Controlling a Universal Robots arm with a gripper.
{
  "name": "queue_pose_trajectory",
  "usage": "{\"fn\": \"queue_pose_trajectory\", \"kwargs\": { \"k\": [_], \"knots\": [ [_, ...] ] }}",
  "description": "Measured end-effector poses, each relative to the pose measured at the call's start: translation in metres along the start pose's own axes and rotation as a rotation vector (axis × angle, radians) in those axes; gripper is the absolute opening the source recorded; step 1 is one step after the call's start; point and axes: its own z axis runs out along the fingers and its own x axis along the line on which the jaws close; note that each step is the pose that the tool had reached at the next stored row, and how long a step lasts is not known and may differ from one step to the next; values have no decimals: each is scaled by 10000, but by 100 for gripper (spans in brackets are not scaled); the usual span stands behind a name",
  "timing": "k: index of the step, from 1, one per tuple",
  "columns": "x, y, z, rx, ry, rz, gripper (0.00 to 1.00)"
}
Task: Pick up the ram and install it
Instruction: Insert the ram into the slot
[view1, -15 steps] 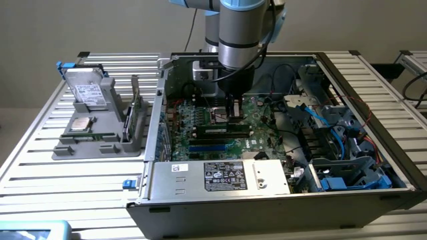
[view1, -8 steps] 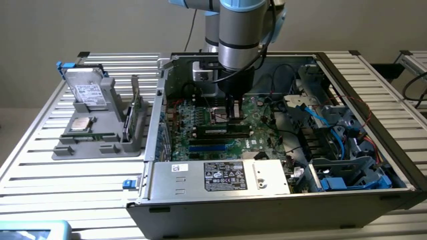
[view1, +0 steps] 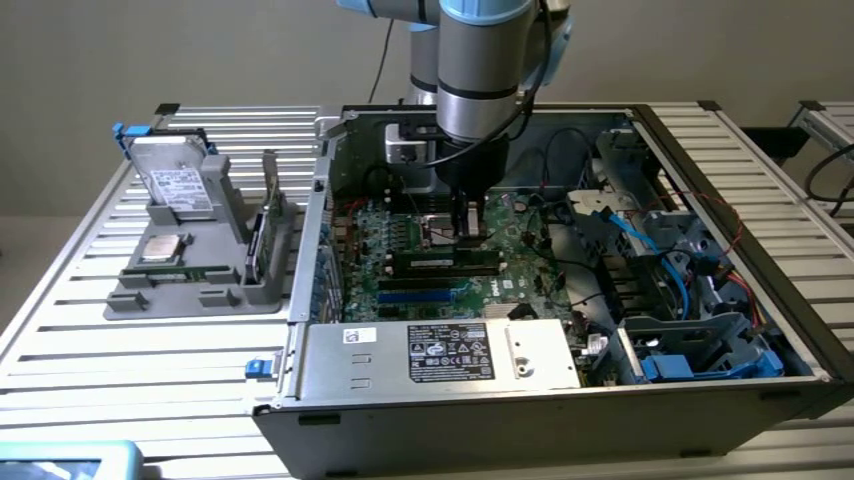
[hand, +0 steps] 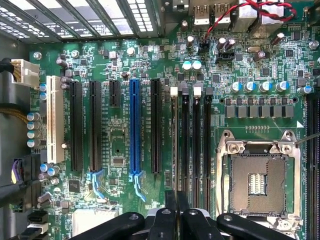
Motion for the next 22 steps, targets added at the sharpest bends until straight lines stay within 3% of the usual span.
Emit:
{"fn": "queue_pose_trajectory", "kwargs": {
  "k": [22],
  "knots": [
    [-4,11,32,41,-55,5,12]
  ]
}}
